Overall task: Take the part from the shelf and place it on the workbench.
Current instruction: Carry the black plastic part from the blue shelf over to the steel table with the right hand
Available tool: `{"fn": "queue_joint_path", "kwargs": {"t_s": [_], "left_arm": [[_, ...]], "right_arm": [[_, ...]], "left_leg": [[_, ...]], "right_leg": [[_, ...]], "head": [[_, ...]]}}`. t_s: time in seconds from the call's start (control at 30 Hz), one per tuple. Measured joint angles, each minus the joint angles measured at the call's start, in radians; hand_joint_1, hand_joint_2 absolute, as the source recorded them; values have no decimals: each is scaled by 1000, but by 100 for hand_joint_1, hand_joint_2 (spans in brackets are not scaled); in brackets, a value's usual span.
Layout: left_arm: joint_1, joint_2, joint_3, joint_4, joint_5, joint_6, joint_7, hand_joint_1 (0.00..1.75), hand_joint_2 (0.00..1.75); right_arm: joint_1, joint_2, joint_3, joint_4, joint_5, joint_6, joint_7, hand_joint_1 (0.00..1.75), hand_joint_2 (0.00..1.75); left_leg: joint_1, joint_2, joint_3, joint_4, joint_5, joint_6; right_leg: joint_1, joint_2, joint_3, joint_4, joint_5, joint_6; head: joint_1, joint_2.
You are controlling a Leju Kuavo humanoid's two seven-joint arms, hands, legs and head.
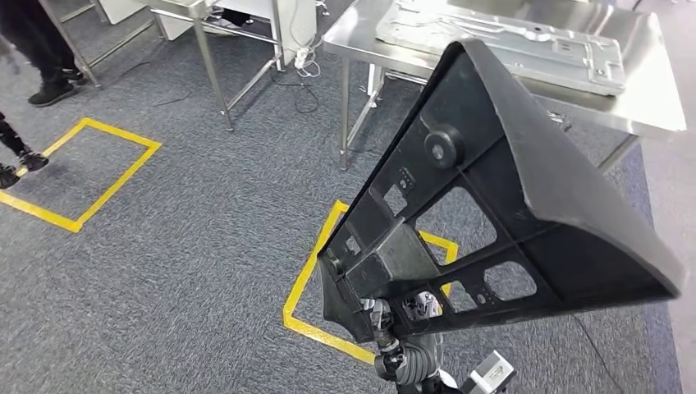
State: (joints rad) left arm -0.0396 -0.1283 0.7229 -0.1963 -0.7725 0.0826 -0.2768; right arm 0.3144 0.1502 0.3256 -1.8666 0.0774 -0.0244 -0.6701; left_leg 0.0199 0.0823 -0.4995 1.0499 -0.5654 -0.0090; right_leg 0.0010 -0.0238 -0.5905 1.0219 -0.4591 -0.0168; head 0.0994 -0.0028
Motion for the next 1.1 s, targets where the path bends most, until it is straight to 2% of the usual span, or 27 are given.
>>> {"fn": "queue_joint_path", "kwargs": {"t_s": [0.07,0.1,0.13,0.17,0.2,0.23,0.3,0.37,0.43,0.47,0.53,0.57,0.6,0.63,0.67,0.7,0.73,0.77,0.8,0.83,0.87,0.9,0.93,0.97,1.0,1.03,1.1], "left_arm": [[0,0,1,0,0,-1,0,0,0],[2,0,1,0,0,-1,0,0,0],[3,0,1,0,0,-1,1,0,0],[6,0,1,0,0,-1,1,0,0],[8,0,2,0,-1,-1,1,0,0],[10,1,2,0,-1,-1,2,0,0],[11,2,3,0,-3,-2,2,0,0],[8,2,4,0,-5,-2,2,0,0],[3,0,6,0,-8,-3,3,0,0],[2,0,7,0,-9,-3,4,0,0],[3,-1,9,0,-10,-4,6,0,0],[4,0,10,-1,-10,-5,7,0,0],[5,0,10,-1,-10,-5,7,0,0],[7,0,10,-1,-10,-5,8,0,0],[7,0,11,-1,-10,-6,8,0,0],[7,0,11,-1,-10,-7,8,0,0],[7,0,11,-1,-10,-8,8,0,0],[6,-1,11,-1,-11,-9,8,0,0],[5,-1,11,-1,-11,-10,9,0,0],[5,-2,11,-1,-13,-12,9,0,0],[4,-2,11,-1,-15,-13,10,0,0],[3,-2,11,-1,-17,-13,10,0,0],[1,-2,11,-1,-19,-14,11,0,0],[-1,-2,11,-1,-20,-15,11,0,0],[-2,-2,11,-1,-21,-15,12,0,0],[-2,-2,11,-1,-21,-15,12,0,0],[0,-1,11,-1,-21,-16,12,0,0]], "right_arm": [[0,0,1,0,0,0,0,175,175],[0,0,1,0,0,0,1,175,175],[0,0,1,0,0,0,1,175,175],[0,0,1,0,0,0,1,175,175],[0,0,1,0,0,0,1,175,175],[0,0,1,0,0,-1,1,175,175],[-1,0,1,1,0,-2,2,175,175],[-2,0,1,1,1,-3,4,175,175],[-2,-1,1,1,1,-5,7,175,175],[-2,-3,1,1,0,-6,7,175,175],[-2,-6,2,3,-3,-8,6,175,175],[-3,-8,2,5,-4,-8,6,175,175],[-3,-9,2,7,-4,-8,6,175,175],[-3,-10,2,9,-5,-9,6,175,175],[-3,-11,2,12,-5,-9,6,175,175],[-2,-12,2,15,-5,-9,6,175,175],[-2,-12,2,17,-5,-9,6,175,175],[-2,-13,2,18,-5,-9,6,175,175],[-3,-13,3,19,-5,-9,6,175,175],[-3,-14,4,19,-5,-10,6,175,175],[-4,-15,6,20,-5,-11,6,175,175],[-5,-16,8,21,-5,-12,6,175,175],[-6,-17,9,21,-5,-16,7,175,175],[-6,-17,10,22,-5,-20,9,175,175],[-6,-18,11,23,-3,-24,11,175,175],[-7,-18,12,24,-2,-29,14,175,175],[-11,-18,14,27,0,-36,19,175,175]], "left_leg": [[2,-54,-46,100,-50,-2],[2,-67,-83,165,-75,-3],[2,-72,-114,214,-86,-6],[2,-74,-133,234,-79,-8],[3,-75,-135,217,-51,-9],[4,-81,-121,168,-11,-10],[7,-119,-81,57,45,-7],[6,-145,-65,13,50,1],[4,-131,-62,7,52,13],[5,-120,-58,2,54,20],[10,-97,-50,-10,59,32],[9,-85,-48,-13,58,35],[7,-73,-46,-14,57,38],[6,-60,-45,-14,55,38],[6,-47,-43,-14,51,38],[6,-35,-39,-14,48,37],[6,-24,-32,-14,43,35],[6,-13,-25,-15,38,33],[4,-4,-19,-15,33,29],[2,4,-14,-17,28,24],[0,13,-9,-20,24,18],[-2,22,-4,-24,21,12],[-3,33,5,-30,19,6],[-2,34,15,-31,14,1],[-1,20,17,-20,3,-3],[0,-4,7,11,-17,-6],[1,-58,-56,134,-75,-8]], "right_leg": [[-3,20,12,-10,1,-10],[-3,31,13,-9,-1,-14],[-2,46,13,-7,-3,-15],[-2,62,13,-3,-6,-15],[-3,78,14,2,-9,-13],[-5,94,14,9,-14,-9],[-7,119,9,27,-25,2],[-8,137,0,39,-31,15],[-9,154,-5,37,-28,28],[-9,146,-6,39,-30,33],[-6,96,-32,92,-60,43],[-7,63,-60,147,-88,48],[-10,43,-95,210,-115,52],[-13,33,-126,264,-131,56],[-15,29,-144,290,-130,58],[-16,26,-142,278,-109,59],[-16,18,-120,229,-73,57],[-14,0,-88,159,-36,53],[-8,-23,-57,97,-12,46],[-2,-40,-35,53,1,38],[3,-50,-26,33,1,31],[8,-47,-25,31,-4,25],[8,-33,-23,26,-4,19],[5,-21,-17,19,-2,14],[1,-9,-10,10,0,7],[-3,2,-2,2,3,0],[-6,22,4,-4,4,-10]], "head": [[0,0],[0,0],[0,0],[0,0],[0,0],[0,0],[0,0],[0,0],[0,0],[0,0],[1,0],[1,0],[1,0],[1,0],[1,0],[1,0],[1,0],[1,0],[1,0],[1,0],[1,0],[1,0],[1,0],[1,0],[1,0],[1,0],[0,0]]}}
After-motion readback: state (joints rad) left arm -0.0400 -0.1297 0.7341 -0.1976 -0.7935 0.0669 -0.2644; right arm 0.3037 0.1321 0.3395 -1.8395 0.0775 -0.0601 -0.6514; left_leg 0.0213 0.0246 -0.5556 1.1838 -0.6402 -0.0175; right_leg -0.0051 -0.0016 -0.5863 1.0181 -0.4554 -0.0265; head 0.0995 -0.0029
